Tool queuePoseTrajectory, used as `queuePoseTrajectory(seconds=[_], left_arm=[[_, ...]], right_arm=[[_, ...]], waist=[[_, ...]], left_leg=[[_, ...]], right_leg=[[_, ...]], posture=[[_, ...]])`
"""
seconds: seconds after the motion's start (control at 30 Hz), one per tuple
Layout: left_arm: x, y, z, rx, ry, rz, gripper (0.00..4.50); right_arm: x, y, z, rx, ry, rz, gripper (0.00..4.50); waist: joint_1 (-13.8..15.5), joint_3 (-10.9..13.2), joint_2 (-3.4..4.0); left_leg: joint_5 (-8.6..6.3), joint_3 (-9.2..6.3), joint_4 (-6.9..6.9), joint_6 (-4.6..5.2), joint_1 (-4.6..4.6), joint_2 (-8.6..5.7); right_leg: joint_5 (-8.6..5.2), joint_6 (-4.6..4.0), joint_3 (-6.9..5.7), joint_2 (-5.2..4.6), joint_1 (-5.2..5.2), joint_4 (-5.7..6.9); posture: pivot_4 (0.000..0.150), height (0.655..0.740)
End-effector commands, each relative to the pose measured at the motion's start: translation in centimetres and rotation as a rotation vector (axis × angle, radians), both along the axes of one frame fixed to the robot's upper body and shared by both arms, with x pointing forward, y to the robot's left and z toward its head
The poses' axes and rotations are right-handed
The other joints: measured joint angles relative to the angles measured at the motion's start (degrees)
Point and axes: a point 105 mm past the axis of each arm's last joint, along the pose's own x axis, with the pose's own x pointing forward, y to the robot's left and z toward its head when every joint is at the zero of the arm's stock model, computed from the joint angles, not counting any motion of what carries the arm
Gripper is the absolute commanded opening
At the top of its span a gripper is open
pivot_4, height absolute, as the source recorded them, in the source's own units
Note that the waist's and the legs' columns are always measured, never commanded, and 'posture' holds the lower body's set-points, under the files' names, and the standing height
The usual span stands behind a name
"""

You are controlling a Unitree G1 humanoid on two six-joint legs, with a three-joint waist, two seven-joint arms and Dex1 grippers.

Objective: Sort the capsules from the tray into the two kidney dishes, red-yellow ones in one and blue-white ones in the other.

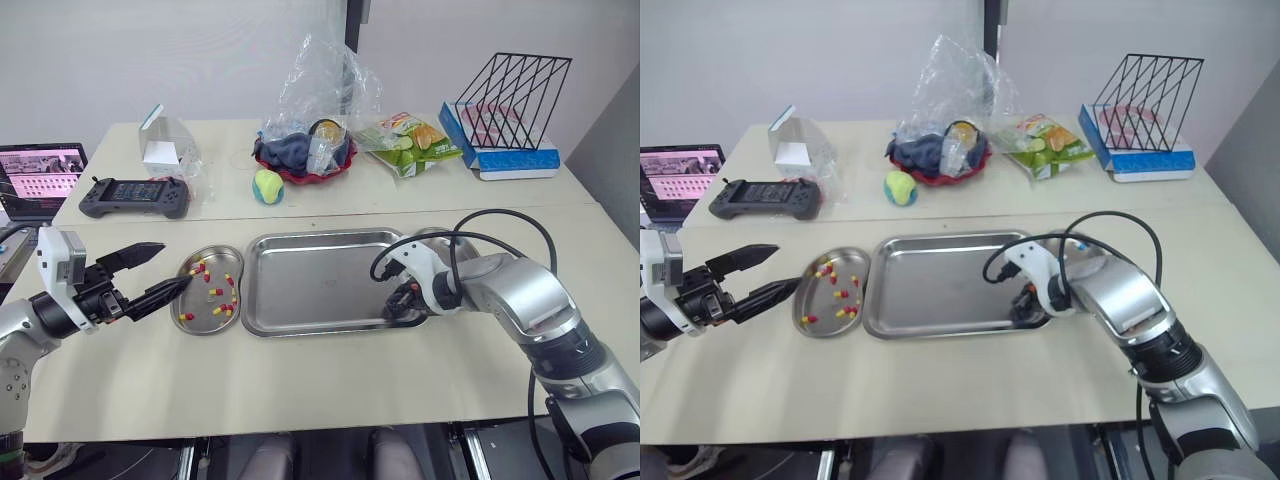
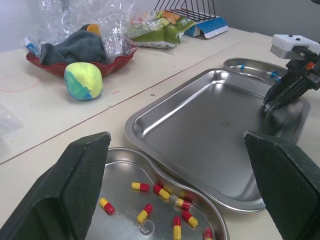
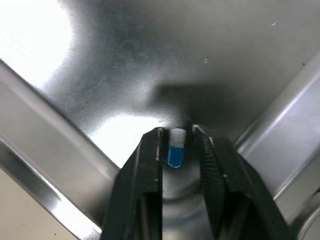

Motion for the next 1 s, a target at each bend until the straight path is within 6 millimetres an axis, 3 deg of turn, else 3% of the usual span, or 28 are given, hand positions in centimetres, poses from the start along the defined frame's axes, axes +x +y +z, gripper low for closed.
queuePoseTrajectory(seconds=[0.03,0.07,0.2,0.37,0.63,0.73,0.87,1.0], left_arm=[[0.3,0.3,0.8,0.034,-0.045,0.012,4.5],[0.3,0.3,0.8,0.036,-0.045,0.014,4.5],[0.3,0.3,0.7,0.046,-0.042,0.012,4.5],[0.3,0.3,0.7,0.047,-0.044,0.012,4.5],[0.3,0.3,0.7,0.048,-0.041,0.006,4.5],[0.5,0.3,0.6,0.048,-0.039,0.001,4.5],[0.0,-0.8,1.0,0.006,-0.036,-0.089,4.5],[0.1,-0.7,1.2,0.014,-0.042,-0.083,4.5]], right_arm=[[-0.3,0.0,-0.1,-0.036,-0.011,0.014,1.21],[-0.2,0.0,-0.1,-0.036,-0.013,0.013,1.21],[-0.2,0.1,-0.2,-0.042,-0.012,0.02,0.05],[-0.1,0.3,0.0,-0.041,-0.023,0.029,0.01],[0.6,1.0,3.0,0.078,-0.073,0.052,0.01],[1.4,-0.5,4.5,0.098,-0.105,0.01,0.01],[3.6,-6.4,7.2,0.097,-0.219,-0.144,0.01],[4.9,-10.2,7.5,0.084,-0.252,-0.275,0.01]], waist=[[0.0,0.0,0.0],[0.0,-0.01,-0.01],[0.0,-0.02,-0.03],[0.01,-0.02,-0.04],[-0.02,-0.02,-0.04],[-0.02,-0.02,-0.04],[0.38,-0.01,-0.04],[0.06,-0.01,-0.05]], left_leg=[[0.0,0.0,0.0,0.0,0.01,0.0],[0.0,0.0,0.0,0.0,0.02,0.0],[0.0,0.0,0.0,0.0,0.02,0.0],[0.0,0.0,0.01,-0.01,0.03,0.0],[0.0,0.0,0.0,-0.01,-0.01,0.0],[0.0,0.0,-0.01,-0.01,-0.03,0.0],[0.0,0.03,0.02,-0.01,-0.11,-0.06],[0.0,0.12,0.0,0.01,-0.06,-0.06]], right_leg=[[0.0,0.0,0.0,0.0,0.01,0.0],[0.0,0.0,0.0,0.0,0.02,0.0],[0.0,0.0,-0.01,0.0,0.02,0.0],[0.01,-0.01,0.0,0.0,0.04,0.0],[0.01,-0.01,0.0,0.01,-0.02,0.0],[0.01,-0.01,0.0,0.01,-0.04,0.0],[0.02,0.01,-0.02,-0.04,-0.05,-0.03],[0.04,0.04,-0.02,0.0,-0.05,-0.04]], posture=[[0.15,0.74],[0.15,0.74],[0.15,0.74],[0.15,0.74],[0.15,0.74],[0.15,0.74],[0.15,0.74],[0.15,0.74]])
